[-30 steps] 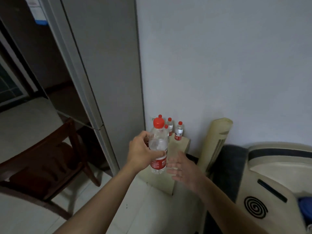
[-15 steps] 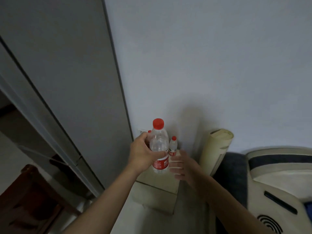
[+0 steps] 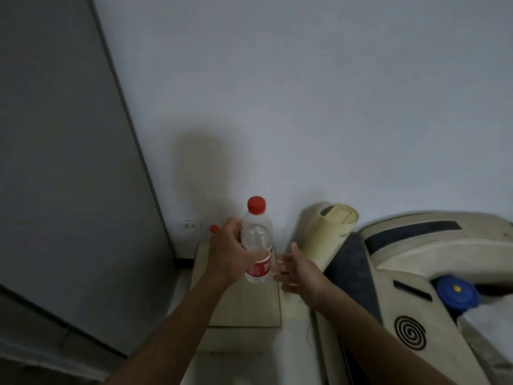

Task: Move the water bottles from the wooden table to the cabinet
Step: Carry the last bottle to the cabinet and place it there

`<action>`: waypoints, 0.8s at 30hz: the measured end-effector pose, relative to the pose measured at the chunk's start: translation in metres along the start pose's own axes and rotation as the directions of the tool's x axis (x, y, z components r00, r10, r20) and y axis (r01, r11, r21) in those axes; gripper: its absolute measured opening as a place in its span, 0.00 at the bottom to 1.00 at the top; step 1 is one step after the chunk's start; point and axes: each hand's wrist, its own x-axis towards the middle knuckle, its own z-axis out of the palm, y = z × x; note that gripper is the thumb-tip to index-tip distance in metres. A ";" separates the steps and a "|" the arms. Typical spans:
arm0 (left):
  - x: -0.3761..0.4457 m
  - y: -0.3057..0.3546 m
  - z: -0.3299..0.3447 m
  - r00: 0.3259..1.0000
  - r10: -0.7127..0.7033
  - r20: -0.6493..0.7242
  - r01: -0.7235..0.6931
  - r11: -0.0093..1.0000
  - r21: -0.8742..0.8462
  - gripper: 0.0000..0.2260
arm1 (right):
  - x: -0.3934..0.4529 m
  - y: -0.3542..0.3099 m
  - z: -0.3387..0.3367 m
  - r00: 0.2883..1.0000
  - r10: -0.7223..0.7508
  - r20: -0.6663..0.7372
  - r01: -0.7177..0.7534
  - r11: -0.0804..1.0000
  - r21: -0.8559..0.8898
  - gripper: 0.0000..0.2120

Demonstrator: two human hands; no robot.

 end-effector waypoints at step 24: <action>0.053 -0.152 0.055 0.991 -0.090 0.102 0.084 0.995 0.062 0.31 | 0.135 0.084 0.023 0.987 0.159 0.033 -0.157 0.987 -0.040 0.25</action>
